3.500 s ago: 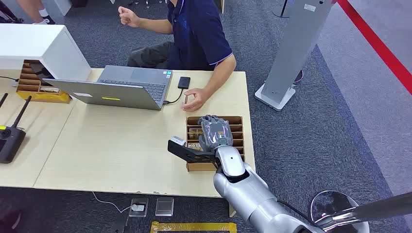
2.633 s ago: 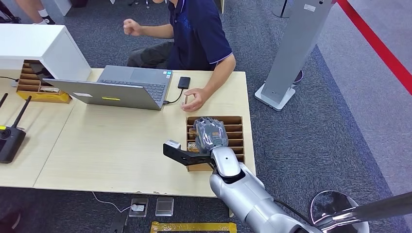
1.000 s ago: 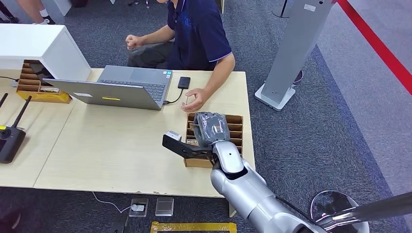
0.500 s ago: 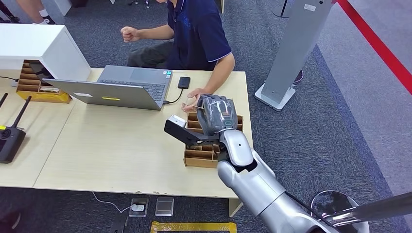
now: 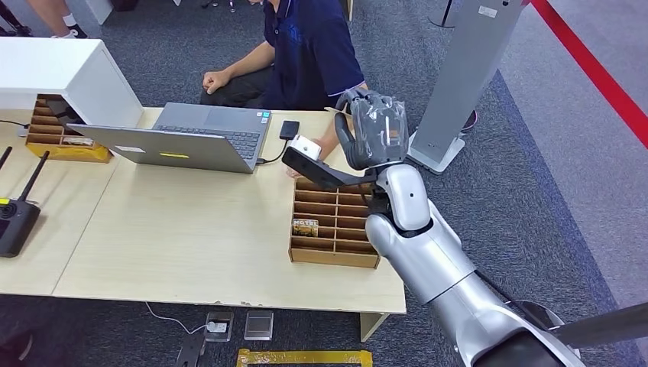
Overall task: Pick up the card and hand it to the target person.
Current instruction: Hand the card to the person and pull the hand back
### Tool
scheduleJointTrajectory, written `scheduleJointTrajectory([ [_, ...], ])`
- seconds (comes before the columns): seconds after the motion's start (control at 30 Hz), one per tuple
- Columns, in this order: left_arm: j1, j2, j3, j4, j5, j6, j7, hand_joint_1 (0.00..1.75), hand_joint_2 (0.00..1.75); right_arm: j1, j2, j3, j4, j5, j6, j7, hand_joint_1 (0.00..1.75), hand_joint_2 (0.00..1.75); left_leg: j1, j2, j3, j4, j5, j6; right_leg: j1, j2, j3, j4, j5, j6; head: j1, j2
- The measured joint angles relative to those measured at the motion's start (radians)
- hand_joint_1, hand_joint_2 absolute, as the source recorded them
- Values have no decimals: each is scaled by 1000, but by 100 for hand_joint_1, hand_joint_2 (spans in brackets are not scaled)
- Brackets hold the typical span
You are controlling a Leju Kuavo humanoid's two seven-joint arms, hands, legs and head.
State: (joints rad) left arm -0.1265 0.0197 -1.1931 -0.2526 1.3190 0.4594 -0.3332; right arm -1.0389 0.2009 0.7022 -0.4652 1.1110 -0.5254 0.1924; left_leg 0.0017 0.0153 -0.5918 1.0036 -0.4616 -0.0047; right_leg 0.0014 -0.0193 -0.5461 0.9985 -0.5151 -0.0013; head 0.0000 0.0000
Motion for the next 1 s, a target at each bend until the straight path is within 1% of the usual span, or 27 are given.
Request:
scheduleJointTrajectory([
  [0.13, 0, 4, -3, -2, -5, 8, 10, 0, 0, -1, 15, -10, 55, 2, -48, -7, 142, 175, 0, 0, 0, -1, 0, 0, 0, -1, 1, -1, 0, 0, 0, 0],
  [0.23, -1, 7, -2, -4, -6, 12, 12, 0, 0, 3, 22, -1, 80, 15, -60, -6, 139, 175, 0, 0, 0, -1, 0, 0, 0, -1, 0, -1, 0, 0, 0, 0],
  [0.43, -3, 17, -21, -5, -26, 14, 39, 0, 0, 18, 37, 16, 117, 15, -44, -1, 139, 175, 1, 0, 1, -1, 0, 0, 1, 0, 1, -2, 0, 0, 0, 0],
  [0.6, -3, 23, -15, -9, -23, 23, 39, 0, 0, 22, 37, 17, 123, 16, -46, 2, 138, 175, 1, 0, 0, -1, 0, 0, 1, -1, 1, -1, 0, 0, 0, 0],
  [0.7, -2, 22, -13, -10, -23, 26, 37, 0, 0, 26, 39, 14, 124, 9, -47, -10, 138, 175, 1, -1, 0, -1, 0, 0, 1, -1, 0, -1, 0, 0, 0, 0],
  [0.83, -2, 21, -14, -12, -26, 29, 41, 0, 0, 31, 43, 23, 119, 17, -55, -11, 135, 175, 0, 0, 0, -1, 0, 0, 0, -1, 1, -1, 0, 0, 0, 0],
  [0.9, -3, 21, -20, -12, -32, 26, 49, 0, 0, 32, 43, 23, 117, 15, -47, -12, 113, 175, 0, -1, 0, -1, 0, 0, 0, -1, 0, -1, 0, 0, 0, 0],
  [0.93, -3, 21, -23, -12, -34, 25, 53, 0, 0, 33, 44, 22, 116, 12, -42, -14, 94, 175, 1, 0, 0, -1, 0, 0, 1, -1, 0, -1, 0, 0, 0, 0],
  [0.97, -3, 21, -23, -12, -34, 27, 56, 0, 0, 34, 45, 23, 115, 9, -35, -14, 61, 175, 1, 0, 0, -1, 0, 0, 1, -1, 0, -1, 0, 0, 0, 0],
  [1.0, -3, 22, -22, -11, -33, 28, 60, 0, 0, 35, 46, 25, 114, 7, -26, -13, 38, 175, 1, 0, 0, -1, 0, 0, 1, -1, 0, -1, 0, 0, 0, 0],
])
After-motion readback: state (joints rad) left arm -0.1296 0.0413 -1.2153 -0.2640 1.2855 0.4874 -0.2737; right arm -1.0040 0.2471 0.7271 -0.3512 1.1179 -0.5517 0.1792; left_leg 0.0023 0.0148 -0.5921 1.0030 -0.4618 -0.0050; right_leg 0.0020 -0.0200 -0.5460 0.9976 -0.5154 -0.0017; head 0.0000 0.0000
